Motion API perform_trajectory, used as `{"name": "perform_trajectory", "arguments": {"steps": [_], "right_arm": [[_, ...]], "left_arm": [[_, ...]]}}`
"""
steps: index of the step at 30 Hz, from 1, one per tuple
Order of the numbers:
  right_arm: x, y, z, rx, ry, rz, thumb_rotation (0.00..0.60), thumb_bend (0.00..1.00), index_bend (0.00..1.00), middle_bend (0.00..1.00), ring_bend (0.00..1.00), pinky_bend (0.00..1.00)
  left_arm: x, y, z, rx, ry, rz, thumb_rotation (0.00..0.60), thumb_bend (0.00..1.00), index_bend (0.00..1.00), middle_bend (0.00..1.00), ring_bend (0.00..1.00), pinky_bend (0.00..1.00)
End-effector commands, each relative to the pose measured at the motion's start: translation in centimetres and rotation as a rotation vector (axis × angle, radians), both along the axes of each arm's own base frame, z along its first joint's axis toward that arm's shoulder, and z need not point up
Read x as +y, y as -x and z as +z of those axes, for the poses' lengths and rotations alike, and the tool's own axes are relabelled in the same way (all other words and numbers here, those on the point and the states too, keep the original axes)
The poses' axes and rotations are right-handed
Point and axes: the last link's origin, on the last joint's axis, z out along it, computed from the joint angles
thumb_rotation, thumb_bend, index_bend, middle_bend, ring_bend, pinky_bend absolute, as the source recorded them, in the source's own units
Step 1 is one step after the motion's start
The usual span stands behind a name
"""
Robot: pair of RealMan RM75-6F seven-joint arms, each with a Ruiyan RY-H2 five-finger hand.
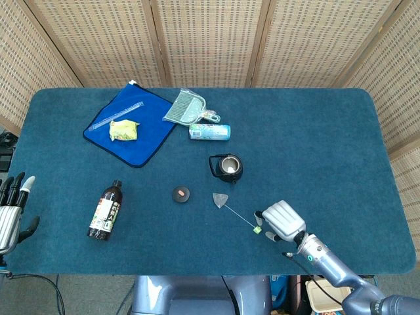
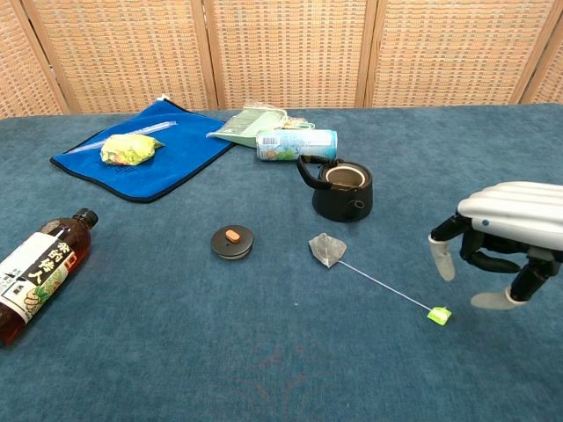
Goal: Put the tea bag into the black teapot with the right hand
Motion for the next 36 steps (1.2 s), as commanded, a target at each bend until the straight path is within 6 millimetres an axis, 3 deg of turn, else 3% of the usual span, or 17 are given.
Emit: {"name": "perform_trajectory", "arguments": {"steps": [1, 36], "right_arm": [[-0.1, -0.2, -0.6, 0.005, -0.012, 0.003, 0.6, 0.41, 0.54, 0.95, 0.99, 1.0], [-0.6, 1.0, -3.7, 0.067, -0.048, -0.009, 0.6, 0.43, 0.56, 0.96, 0.99, 1.0]], "left_arm": [[0.0, 0.1, 0.0, 0.0, 0.0, 0.007, 0.6, 0.35, 0.0, 0.0, 0.0, 0.0], [0.1, 0.7, 0.1, -0.005, -0.003, 0.031, 0.6, 0.35, 0.0, 0.0, 0.0, 0.0]]}}
